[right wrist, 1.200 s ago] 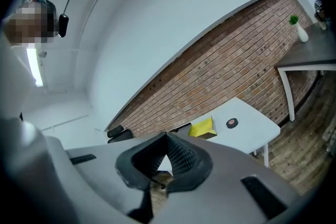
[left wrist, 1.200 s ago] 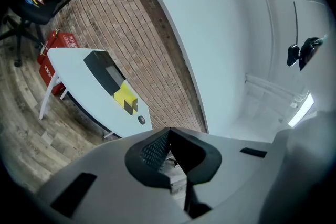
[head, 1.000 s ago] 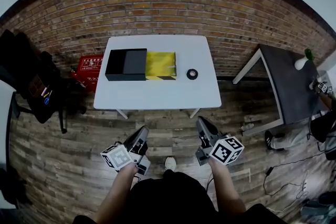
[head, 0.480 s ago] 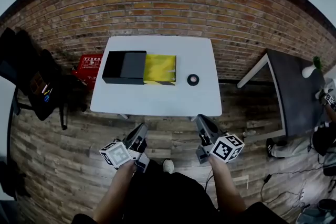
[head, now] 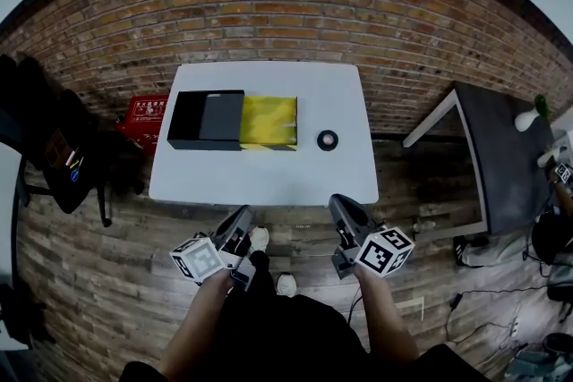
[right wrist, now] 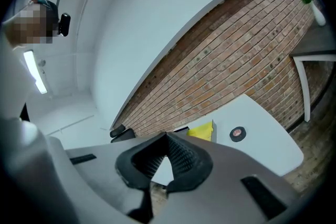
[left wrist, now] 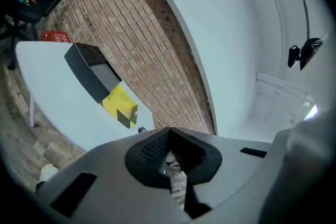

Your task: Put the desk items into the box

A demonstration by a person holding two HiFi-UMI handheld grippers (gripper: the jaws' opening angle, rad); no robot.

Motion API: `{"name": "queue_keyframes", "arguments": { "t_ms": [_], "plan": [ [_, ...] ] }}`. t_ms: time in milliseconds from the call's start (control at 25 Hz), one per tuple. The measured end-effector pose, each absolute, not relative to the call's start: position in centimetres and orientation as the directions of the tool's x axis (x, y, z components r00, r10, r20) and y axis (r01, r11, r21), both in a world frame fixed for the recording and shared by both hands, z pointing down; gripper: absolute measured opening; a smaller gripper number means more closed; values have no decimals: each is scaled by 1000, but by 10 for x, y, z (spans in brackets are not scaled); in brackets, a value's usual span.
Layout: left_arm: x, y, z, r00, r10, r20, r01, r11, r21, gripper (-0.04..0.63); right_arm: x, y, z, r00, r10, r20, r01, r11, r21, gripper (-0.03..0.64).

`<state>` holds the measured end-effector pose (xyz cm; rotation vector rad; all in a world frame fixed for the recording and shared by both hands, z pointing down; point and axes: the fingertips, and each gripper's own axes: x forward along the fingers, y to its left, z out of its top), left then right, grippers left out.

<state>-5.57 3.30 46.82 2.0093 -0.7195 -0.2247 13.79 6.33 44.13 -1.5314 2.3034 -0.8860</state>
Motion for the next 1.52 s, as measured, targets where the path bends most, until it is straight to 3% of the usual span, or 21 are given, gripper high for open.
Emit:
{"name": "queue_keyframes", "arguments": {
  "t_ms": [840, 1520],
  "plan": [
    [-19, -126, 482, 919, -363, 155, -319, -451, 834, 11, 133, -72, 469, -301, -933, 197, -792, 129, -597, 20],
    [16, -161, 503, 963, -212, 167, -249, -460, 853, 11, 166, -100, 496, -166, -949, 268, -816, -20, -577, 20]
  ]
}}
